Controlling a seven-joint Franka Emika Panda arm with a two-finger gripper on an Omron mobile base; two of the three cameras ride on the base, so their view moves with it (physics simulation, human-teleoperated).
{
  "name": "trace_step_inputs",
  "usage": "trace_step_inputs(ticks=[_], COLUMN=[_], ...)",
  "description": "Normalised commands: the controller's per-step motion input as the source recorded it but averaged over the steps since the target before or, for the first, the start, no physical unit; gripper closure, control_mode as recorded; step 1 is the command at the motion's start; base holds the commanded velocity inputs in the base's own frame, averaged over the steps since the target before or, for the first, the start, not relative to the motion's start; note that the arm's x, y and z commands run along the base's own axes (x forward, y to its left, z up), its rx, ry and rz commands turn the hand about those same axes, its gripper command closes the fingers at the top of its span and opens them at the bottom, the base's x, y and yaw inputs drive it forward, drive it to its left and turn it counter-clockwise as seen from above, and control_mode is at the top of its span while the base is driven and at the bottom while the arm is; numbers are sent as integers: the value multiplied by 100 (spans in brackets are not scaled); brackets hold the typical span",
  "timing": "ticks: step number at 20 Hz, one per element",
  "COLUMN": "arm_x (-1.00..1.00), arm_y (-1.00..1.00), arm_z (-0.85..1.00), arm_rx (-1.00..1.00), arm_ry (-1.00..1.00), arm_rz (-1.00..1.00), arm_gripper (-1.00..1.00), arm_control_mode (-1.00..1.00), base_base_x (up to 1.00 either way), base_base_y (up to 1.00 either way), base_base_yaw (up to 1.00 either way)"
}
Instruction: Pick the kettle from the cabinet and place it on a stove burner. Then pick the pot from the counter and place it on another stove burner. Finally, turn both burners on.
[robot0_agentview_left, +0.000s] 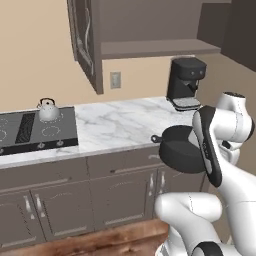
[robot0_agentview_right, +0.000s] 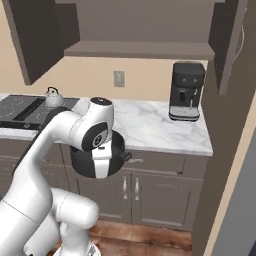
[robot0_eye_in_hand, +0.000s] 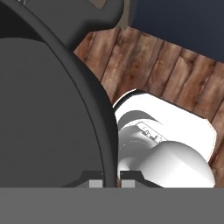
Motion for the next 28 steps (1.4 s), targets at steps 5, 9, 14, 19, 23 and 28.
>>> trace_step_inputs(ticks=[5, 9, 14, 19, 23, 28], arm_x=[0, 0, 0, 0, 0, 0], arm_y=[0, 0, 0, 0, 0, 0], arm_z=[0, 0, 0, 0, 0, 0], arm_rx=[0, 0, 0, 0, 0, 0], arm_ry=[0, 0, 0, 0, 0, 0], arm_rz=[0, 0, 0, 0, 0, 0], arm_gripper=[100, 100, 100, 100, 100, 100], arm_control_mode=[100, 100, 100, 100, 100, 100], base_base_x=[-36, -35, -36, -32, -23, -16], base_base_y=[61, 61, 63, 70, 77, 78], base_base_yaw=[-8, -8, -9, -11, -12, -13])
